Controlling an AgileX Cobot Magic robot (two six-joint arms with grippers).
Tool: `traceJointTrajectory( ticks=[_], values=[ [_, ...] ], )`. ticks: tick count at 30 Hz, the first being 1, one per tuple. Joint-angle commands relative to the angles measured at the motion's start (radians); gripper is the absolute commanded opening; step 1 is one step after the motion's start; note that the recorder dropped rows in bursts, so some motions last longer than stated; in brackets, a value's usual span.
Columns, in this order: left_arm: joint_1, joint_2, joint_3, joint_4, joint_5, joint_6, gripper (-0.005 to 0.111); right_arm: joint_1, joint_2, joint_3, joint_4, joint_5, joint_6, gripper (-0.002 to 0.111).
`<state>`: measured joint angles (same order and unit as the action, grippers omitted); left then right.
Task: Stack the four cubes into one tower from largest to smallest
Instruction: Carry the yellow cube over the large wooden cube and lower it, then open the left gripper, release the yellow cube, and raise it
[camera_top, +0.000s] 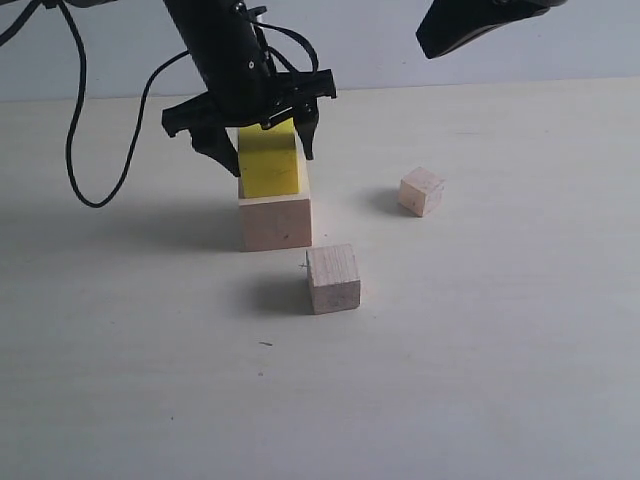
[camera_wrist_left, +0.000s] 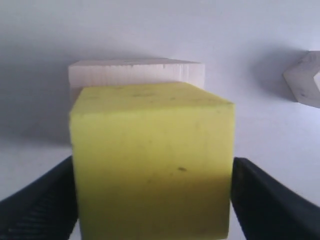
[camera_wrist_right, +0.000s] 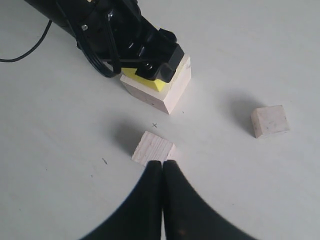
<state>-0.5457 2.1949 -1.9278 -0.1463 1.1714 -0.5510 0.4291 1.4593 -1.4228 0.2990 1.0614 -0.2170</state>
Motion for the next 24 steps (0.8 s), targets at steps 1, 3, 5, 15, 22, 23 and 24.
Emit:
traceJointTrajectory(
  ticks=[1, 3, 5, 15, 22, 23, 24],
  values=[
    [-0.005, -0.015, -0.005, 0.000, 0.006, -0.007, 0.076, 0.001, -0.006, -0.009, 0.004, 0.009, -0.009, 0.000],
    [-0.005, -0.019, -0.005, 0.005, 0.013, -0.007, 0.076, 0.001, -0.006, -0.009, 0.004, 0.009, -0.009, 0.000],
    [-0.005, -0.029, -0.005, 0.016, 0.022, -0.006, 0.076, 0.001, -0.006, -0.009, 0.004, 0.009, -0.009, 0.000],
    [0.008, -0.122, -0.005, 0.183, 0.050, -0.003, 0.075, 0.001, -0.006, -0.009, 0.004, 0.006, -0.009, 0.000],
    [0.006, -0.142, -0.005, 0.154, 0.050, 0.033, 0.067, 0.001, -0.006, -0.009, 0.004, 0.006, -0.009, 0.000],
    [0.006, -0.142, -0.005, 0.138, 0.050, 0.052, 0.067, 0.001, -0.006, -0.009, 0.004, 0.006, -0.009, 0.000],
    [0.006, -0.142, -0.005, 0.119, 0.050, 0.070, 0.067, 0.001, -0.006, -0.009, 0.004, 0.006, -0.009, 0.000]
  ],
)
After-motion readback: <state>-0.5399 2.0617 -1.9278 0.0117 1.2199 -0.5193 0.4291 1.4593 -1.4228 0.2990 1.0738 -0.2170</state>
